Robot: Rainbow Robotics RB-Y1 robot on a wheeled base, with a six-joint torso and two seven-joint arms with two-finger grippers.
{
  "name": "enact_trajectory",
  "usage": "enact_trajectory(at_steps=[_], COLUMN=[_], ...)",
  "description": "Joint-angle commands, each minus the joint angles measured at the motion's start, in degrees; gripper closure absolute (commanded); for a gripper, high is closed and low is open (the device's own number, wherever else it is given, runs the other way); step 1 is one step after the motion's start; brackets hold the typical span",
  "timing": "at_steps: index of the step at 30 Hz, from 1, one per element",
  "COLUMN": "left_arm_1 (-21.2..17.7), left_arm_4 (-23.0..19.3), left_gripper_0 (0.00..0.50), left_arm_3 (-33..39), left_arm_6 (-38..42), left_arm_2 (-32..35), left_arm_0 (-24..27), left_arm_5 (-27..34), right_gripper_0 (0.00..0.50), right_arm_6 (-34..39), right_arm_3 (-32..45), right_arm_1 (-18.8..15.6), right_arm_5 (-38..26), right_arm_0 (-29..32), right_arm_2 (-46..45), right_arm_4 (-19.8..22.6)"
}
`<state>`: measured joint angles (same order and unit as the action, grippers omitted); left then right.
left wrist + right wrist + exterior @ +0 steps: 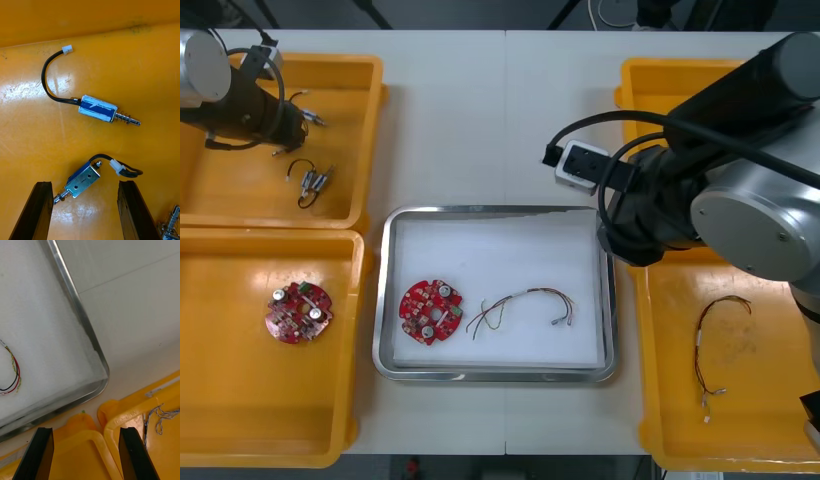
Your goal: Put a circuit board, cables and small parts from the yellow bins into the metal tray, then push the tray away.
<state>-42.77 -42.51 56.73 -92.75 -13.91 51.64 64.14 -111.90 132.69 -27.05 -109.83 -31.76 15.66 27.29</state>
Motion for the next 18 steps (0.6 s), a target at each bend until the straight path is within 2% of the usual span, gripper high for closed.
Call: enact_trajectory(at_steps=[1, 10, 18], left_arm_1=[0.67, 1.02, 1.55], left_arm_4=[0.24, 0.41, 0.24], left_gripper_0=[0.000, 0.000, 0.000], left_arm_3=[-1.19, -3.30, -5.32], left_arm_6=[-5.34, -5.96, -6.57], left_arm_2=[-3.23, -5.78, -6.75], left_arm_0=[3.03, 2.94, 2.94], left_arm_5=[-3.32, -5.78, -8.33], right_gripper_0=[0.000, 0.000, 0.000], right_arm_6=[3.18, 5.28, 6.34], right_arm_3=[5.21, 6.09, 0.11], right_arm_1=[-3.44, -5.64, -6.08], right_arm_5=[-0.17, -0.17, -0.17], right_arm_0=[3.81, 6.71, 6.71], right_arm_2=[-6.34, -17.68, -23.57], right_arm_4=[-0.39, 1.10, -0.04])
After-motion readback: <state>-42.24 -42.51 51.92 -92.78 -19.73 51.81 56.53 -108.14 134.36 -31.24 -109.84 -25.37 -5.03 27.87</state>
